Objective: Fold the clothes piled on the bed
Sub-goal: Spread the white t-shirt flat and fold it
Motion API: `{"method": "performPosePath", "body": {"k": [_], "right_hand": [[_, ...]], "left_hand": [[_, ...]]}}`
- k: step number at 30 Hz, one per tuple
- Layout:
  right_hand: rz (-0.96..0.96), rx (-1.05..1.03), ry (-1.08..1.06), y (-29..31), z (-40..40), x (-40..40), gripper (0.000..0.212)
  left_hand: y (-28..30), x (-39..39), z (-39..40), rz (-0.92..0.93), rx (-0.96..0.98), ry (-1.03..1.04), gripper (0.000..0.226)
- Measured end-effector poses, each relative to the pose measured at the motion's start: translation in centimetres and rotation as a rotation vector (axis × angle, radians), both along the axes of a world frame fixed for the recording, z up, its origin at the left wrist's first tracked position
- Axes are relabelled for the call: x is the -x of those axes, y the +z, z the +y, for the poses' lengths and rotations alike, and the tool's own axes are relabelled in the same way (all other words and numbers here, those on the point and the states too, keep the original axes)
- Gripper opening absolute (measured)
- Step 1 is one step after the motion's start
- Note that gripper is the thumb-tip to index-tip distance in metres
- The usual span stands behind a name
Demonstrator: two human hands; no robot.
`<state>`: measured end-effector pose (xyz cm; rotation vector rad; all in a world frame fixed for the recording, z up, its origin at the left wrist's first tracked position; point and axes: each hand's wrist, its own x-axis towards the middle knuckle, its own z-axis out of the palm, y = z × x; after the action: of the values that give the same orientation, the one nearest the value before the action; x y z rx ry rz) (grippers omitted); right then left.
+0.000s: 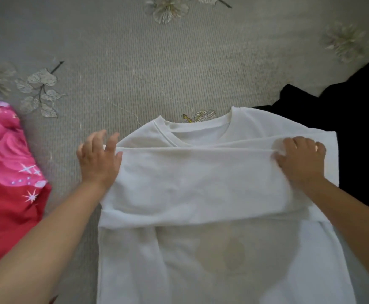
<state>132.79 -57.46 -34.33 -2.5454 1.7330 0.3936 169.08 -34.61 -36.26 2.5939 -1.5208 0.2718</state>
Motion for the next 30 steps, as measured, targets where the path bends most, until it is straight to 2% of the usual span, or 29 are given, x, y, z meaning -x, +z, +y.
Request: {"method": "performPosePath", "body": {"k": [2, 4, 7, 9, 11, 14, 17, 19, 22, 24, 27, 29, 30], "right_hand": [[-0.122, 0.105, 0.048, -1.0, 1.9, -0.3, 0.029], [-0.159, 0.171, 0.171, -1.5, 3.8, -1.3, 0.033], [-0.215, 0.024, 0.411, -1.1, 7.2, -5.4, 0.033], [-0.324, -0.067, 0.557, -0.7, 9.6, -9.3, 0.035], [-0.417, -0.111, 0.72, -0.3, 12.0, -13.8, 0.035], [-0.402, -0.135, 0.925, 0.5, 15.1, -21.4, 0.043], [-0.257, -0.322, 0.78, 1.6, 16.7, -28.7, 0.058], [-0.247, -0.426, 0.663, 1.6, 17.2, -32.9, 0.063], [-0.212, -0.606, 0.589, 1.7, 17.4, -36.9, 0.049], [-0.34, -0.688, 0.482, 1.4, 17.3, -38.5, 0.034], [-0.659, -0.664, 0.111, 0.2, 17.5, -40.3, 0.027], [-0.628, -0.713, -0.03, -1.0, 18.6, -40.9, 0.021], [-0.511, -0.732, 0.006, -1.2, 19.2, -41.0, 0.022]], "left_hand": [[0.1, 1.9, 2.0, 0.082, 0.101, 0.083, 0.04], [0.2, 4.3, 5.1, 0.343, 0.158, 0.255, 0.047], [0.8, 8.2, 9.6, 0.789, 0.116, 0.501, 0.059], [0.8, 10.0, 12.0, 0.888, 0.062, 0.487, 0.063], [0.8, 10.3, 12.8, 0.919, 0.104, 0.516, 0.063], [0.6, 9.4, 12.7, 1.036, 0.26, 0.722, 0.041], [-0.4, 9.0, 13.0, 1.114, 0.266, 0.834, 0.027], [-0.8, 9.0, 13.9, 1.106, 0.275, 0.814, 0.036], [-1.2, 8.8, 15.0, 1.143, 0.253, 0.814, 0.03], [-1.3, 8.5, 15.4, 1.203, 0.269, 0.799, 0.034], [-1.4, 7.5, 15.7, 1.245, 0.308, 0.78, 0.044], [-1.8, 7.3, 16.3, 1.248, 0.277, 0.748, 0.045], [-2.1, 7.4, 16.8, 1.257, 0.254, 0.738, 0.045]]}}
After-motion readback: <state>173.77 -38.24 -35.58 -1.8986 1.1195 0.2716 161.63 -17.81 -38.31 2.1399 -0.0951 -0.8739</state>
